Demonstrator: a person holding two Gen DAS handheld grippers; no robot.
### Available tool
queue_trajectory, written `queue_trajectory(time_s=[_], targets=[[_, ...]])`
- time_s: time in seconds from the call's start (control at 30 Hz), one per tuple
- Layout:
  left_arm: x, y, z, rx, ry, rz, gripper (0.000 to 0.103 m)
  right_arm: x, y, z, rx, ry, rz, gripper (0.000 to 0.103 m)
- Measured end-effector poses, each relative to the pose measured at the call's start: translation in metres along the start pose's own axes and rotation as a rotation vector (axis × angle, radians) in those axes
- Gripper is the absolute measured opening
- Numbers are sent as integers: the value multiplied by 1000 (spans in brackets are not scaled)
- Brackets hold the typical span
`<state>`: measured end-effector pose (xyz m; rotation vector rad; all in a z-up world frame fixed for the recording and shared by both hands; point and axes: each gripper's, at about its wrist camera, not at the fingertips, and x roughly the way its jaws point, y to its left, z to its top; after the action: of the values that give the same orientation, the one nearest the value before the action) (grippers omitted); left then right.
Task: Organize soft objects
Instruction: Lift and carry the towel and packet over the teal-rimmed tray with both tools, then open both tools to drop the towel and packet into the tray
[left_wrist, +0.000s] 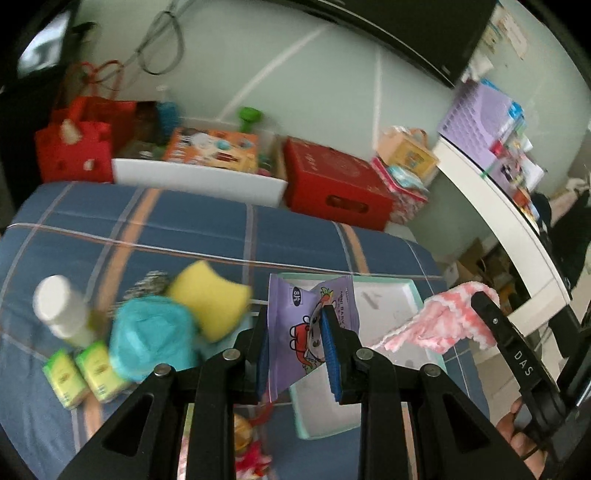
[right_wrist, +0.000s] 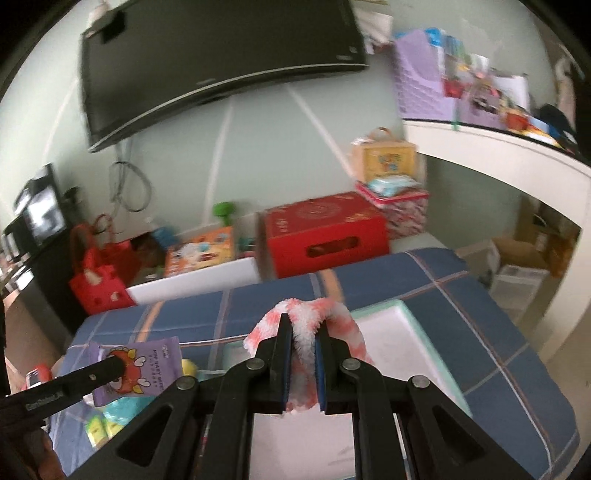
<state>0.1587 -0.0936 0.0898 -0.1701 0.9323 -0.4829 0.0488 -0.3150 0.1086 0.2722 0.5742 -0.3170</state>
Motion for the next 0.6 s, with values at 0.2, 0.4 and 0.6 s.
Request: queue_trajectory(time_s=[0.2, 0.4, 0.6], targets=[[63, -20, -10, 35, 78, -58, 27, 40, -33, -10, 60, 66, -88, 14], [119, -23, -30, 41, 191, -38, 27, 89, -52, -35, 99, 212, -114, 14], [141, -31, -46, 83, 233, -20, 27, 117, -57, -56, 96, 317, -133, 15]])
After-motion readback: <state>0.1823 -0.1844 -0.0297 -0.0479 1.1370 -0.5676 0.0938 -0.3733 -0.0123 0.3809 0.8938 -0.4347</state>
